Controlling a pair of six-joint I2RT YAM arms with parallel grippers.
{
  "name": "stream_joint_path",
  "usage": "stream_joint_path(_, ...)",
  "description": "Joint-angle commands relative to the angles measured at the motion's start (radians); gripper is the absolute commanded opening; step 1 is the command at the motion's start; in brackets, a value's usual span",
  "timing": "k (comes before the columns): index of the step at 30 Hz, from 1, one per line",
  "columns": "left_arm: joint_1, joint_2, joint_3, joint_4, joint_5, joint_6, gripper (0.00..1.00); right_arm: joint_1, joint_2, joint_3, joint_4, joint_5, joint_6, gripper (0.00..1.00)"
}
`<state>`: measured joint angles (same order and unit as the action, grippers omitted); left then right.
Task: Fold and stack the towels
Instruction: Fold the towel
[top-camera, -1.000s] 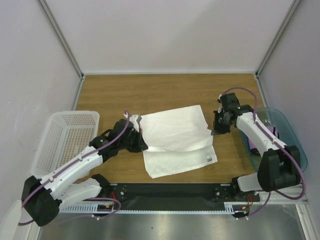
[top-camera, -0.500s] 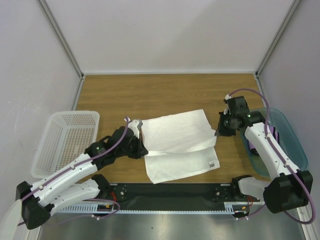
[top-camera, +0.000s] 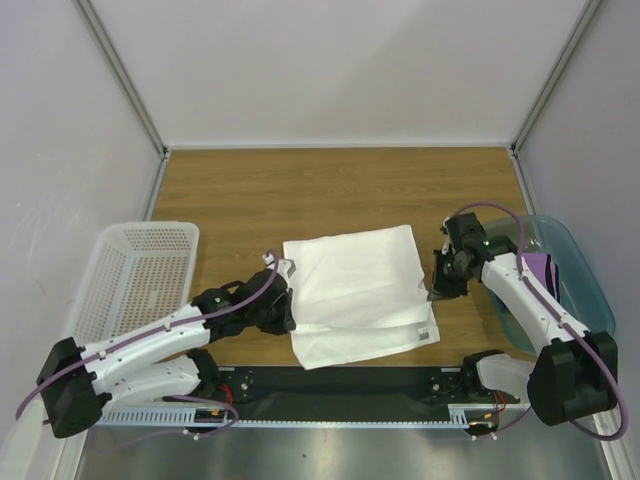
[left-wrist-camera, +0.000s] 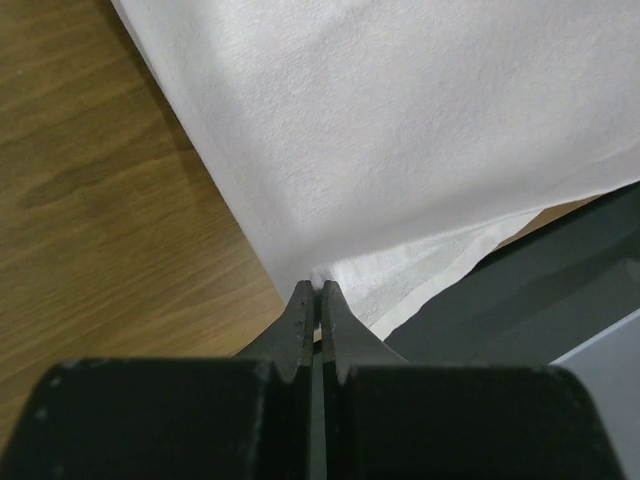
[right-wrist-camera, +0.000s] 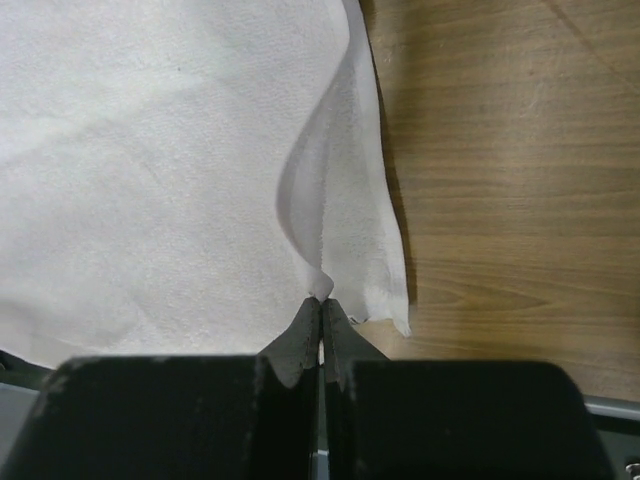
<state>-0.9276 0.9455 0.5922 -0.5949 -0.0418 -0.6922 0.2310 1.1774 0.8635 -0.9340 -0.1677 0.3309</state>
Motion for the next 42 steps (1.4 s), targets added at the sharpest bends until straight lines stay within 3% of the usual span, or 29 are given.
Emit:
stream_joint_path(1,-0.019,0.004,0.001,-0.003,-0.027,-0.044,0.00,0.011,0.022,0.015,-0.060,-0.013,0.036,0.00)
stream_joint_path(12,-0.037,-0.048,0.026,-0.009,0.008,-0.018,0.00,0.016,0.010,0.052,-0.157,0.063,0.048,0.00)
stream_joint_path(18,-0.050,-0.060,0.058,-0.042,-0.027,-0.021,0.00,0.019,0.015,0.104,-0.143,0.016,0.039,0.00)
stream_joint_path(27,-0.060,-0.197,0.046,-0.010,0.014,-0.017,0.00,0.018,-0.032,0.169,-0.210,0.040,0.036,0.00)
stream_joint_path(42,-0.139,-0.074,-0.028,-0.020,-0.006,-0.061,0.00,0.062,-0.025,0.052,-0.265,0.016,0.071,0.00)
